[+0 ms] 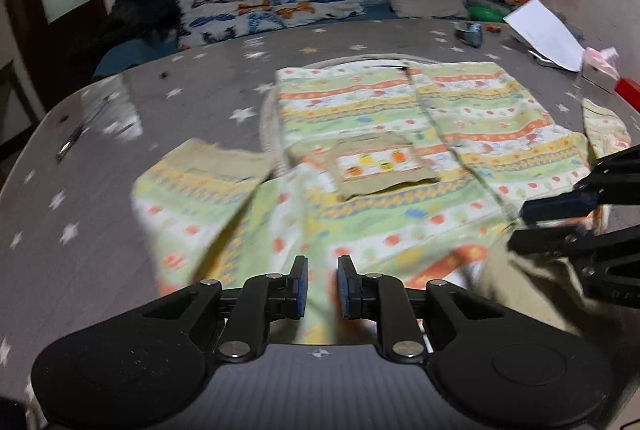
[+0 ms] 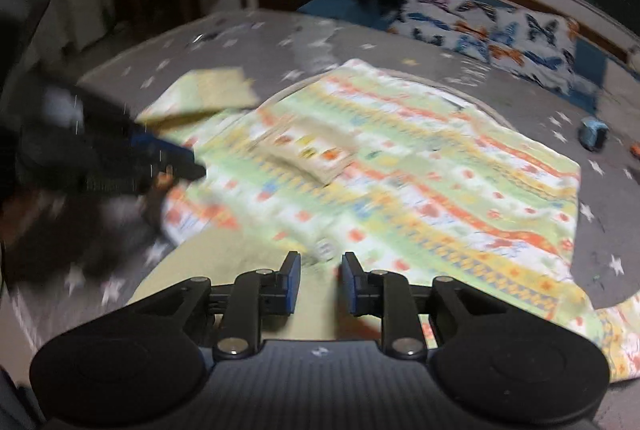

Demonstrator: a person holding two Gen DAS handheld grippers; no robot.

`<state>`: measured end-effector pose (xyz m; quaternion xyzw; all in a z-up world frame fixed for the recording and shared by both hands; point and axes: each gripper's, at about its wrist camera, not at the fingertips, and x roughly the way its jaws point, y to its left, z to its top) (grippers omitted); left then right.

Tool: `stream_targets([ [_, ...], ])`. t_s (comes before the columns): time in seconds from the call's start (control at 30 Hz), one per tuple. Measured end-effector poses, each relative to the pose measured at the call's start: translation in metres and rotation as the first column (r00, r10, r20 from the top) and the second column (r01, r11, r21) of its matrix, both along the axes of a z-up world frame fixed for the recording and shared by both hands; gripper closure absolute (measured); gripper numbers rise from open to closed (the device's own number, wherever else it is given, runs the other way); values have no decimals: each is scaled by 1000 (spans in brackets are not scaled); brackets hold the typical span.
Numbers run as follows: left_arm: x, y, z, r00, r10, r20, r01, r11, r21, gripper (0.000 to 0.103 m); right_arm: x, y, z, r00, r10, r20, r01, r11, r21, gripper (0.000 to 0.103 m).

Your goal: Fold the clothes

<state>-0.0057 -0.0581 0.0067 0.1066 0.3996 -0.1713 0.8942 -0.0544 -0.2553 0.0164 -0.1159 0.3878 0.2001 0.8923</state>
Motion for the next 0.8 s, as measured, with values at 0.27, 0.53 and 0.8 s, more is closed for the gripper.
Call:
stream_targets([
  [0.27,12,33,16,991,125,37,-125,992,-11,69,6,30,8,998,31,46,-33,998,54,81],
  [0.53,44,17,4,993,98,64,-103,991,82,56,-1,59,-12,992,126,13,-126,992,-1,81],
  [0.8,42,69,5,963,264,47,-263,964,-27,101,3,57,-10,993,117,-11,-117,993,16,80],
])
